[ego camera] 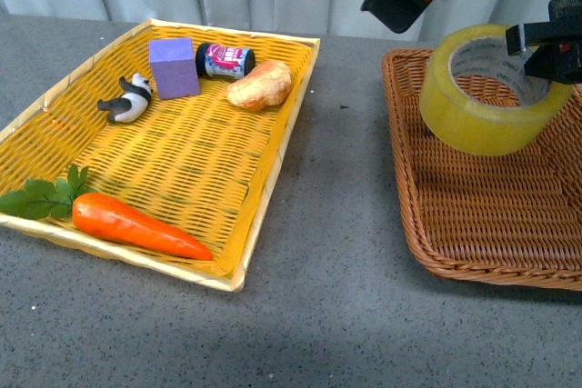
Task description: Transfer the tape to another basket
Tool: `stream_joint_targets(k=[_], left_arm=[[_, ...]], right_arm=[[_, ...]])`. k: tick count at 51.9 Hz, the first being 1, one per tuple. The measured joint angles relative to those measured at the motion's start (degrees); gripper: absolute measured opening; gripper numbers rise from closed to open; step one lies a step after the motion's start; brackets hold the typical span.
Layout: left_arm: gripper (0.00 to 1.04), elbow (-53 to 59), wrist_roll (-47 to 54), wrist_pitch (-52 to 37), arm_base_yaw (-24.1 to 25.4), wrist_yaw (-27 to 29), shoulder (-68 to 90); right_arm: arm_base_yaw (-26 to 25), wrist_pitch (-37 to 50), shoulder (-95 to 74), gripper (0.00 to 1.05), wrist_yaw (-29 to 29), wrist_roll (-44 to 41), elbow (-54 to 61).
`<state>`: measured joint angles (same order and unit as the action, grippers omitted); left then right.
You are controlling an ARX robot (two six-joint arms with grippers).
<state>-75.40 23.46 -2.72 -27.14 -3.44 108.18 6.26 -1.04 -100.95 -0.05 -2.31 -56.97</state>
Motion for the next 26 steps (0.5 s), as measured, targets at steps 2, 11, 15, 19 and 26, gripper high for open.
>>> stream_joint_targets(k=[2,11,15,19,26], left_arm=[[1.0,2.1,-1.77,-3.82,1.11,3.76,-0.02],[0.98,10.45,-8.41,-12.52,5.66,10.99,-1.29],[0.98,12.92,-12.11,-15.98,7.37,14.51,-1.62],[0.98,14.75,-15.32,-17.92,8.7,15.3,-2.19],[0.98,16.63,-21.79,-19.61,10.86,20.37,-3.1]], right_arm=[[-0.79,0.61,-1.07,0.15,-0.04,-0.22,0.0],[-3.67,3.3,-5.6,0.15,-0.42,-0.42,0.7],[-4.48,4.92,-7.3,0.15,-1.6,-0.09,1.33],[-4.68,5.95,-8.5,0.15,-2.49,0.31,1.6],[-4.72,8.13,-11.15,0.15,-3.28,1.51,1.79]])
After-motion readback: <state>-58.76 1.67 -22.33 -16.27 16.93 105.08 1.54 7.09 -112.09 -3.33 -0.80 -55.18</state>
